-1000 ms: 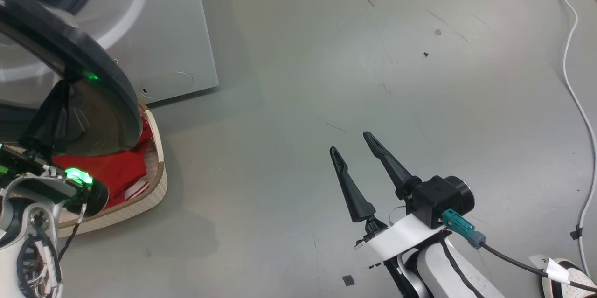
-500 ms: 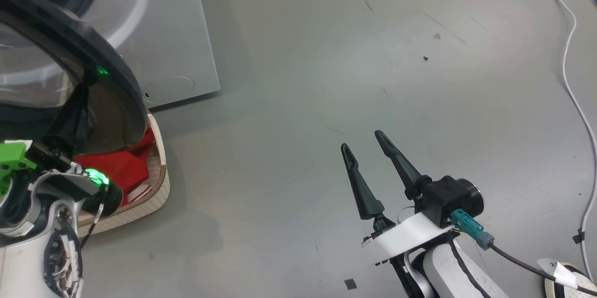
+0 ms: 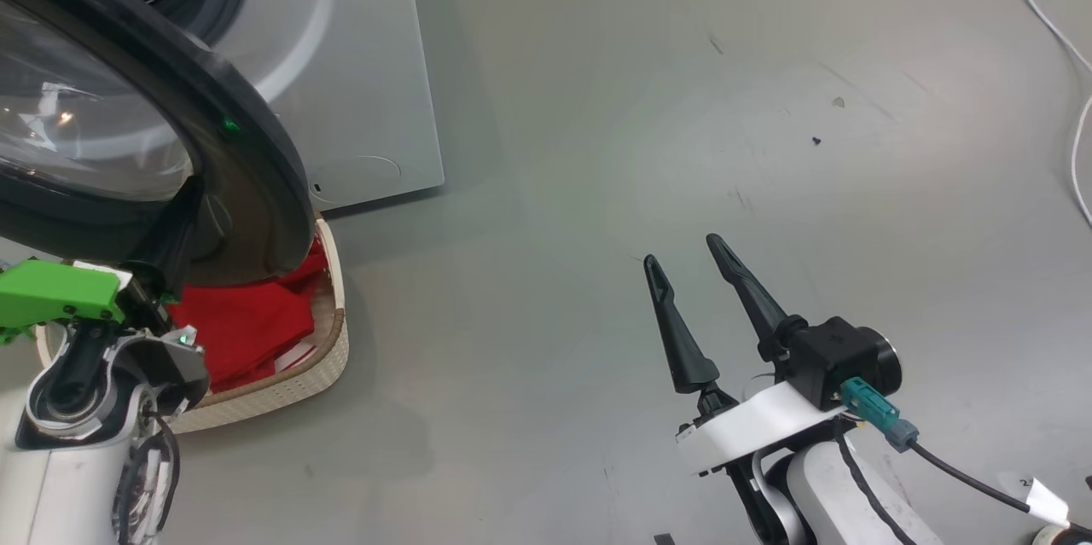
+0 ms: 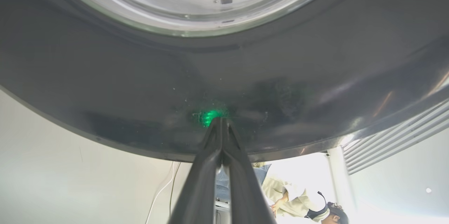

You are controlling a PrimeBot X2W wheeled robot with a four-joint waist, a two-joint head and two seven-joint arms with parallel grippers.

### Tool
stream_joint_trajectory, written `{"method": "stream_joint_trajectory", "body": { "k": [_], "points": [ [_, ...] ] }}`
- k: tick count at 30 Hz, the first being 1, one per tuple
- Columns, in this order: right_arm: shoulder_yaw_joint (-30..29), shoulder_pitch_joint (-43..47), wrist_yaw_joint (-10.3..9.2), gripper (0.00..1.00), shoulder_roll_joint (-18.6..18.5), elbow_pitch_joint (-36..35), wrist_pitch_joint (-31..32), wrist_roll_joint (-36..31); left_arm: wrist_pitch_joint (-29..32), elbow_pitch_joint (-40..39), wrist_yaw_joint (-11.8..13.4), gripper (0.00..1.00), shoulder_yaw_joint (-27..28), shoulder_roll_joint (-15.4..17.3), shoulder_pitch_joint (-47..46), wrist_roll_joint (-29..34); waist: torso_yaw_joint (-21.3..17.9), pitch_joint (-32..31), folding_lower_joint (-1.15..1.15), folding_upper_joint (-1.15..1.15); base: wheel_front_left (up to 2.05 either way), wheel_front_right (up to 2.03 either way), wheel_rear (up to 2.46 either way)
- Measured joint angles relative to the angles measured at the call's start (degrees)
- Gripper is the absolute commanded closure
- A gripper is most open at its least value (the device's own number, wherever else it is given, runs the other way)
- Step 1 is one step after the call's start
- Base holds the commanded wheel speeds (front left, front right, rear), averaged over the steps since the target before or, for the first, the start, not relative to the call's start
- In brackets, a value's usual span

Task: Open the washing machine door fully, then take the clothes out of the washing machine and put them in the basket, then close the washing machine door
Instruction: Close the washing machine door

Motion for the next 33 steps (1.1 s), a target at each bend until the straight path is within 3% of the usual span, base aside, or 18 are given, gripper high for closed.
{"method": "stream_joint_trajectory", "body": {
  "k": [3, 7, 11, 22, 33],
  "points": [
    [-1.3, 0.4, 0.0, 0.0, 0.0, 0.0, 0.0, 0.0, 0.2, -0.1, -1.8, 1.0, -3.5, 2.6, 0.8, 6.0, 0.9, -0.5, 0.0, 0.0, 0.0, 0.0, 0.0],
    [-2.8, 1.1, 0.01, 0.0, 0.0, 0.0, 0.0, -0.2, -1.0, -0.4, -3.7, 1.0, -9.8, 8.2, 3.2, 19.4, 2.3, -1.4, 0.0, 0.0, 0.0, 0.0, 0.0],
    [-4.1, 1.2, 0.05, 0.0, -0.1, -0.1, 0.0, -0.4, -4.8, -1.5, -4.1, 1.0, -13.9, 12.8, 4.8, 31.4, 4.2, -2.2, 0.0, 0.0, 0.0, 0.0, 0.0],
    [-6.3, 2.2, 0.7, 0.0, -0.5, -0.4, -0.1, -0.8, -18.8, -6.4, -4.1, 1.0, -18.2, 14.7, 6.9, 48.5, 10.8, -4.2, 0.0, 0.0, 0.0, 0.0, 0.0],
    [-6.9, 3.1, 1.72, 0.0, -0.4, -0.4, -0.1, -1.7, -30.7, -8.1, -4.1, 1.0, -19.0, 15.5, 12.2, 56.8, 16.0, -5.7, 0.0, 0.0, 0.0, 0.0, 0.0]
  ]
}}
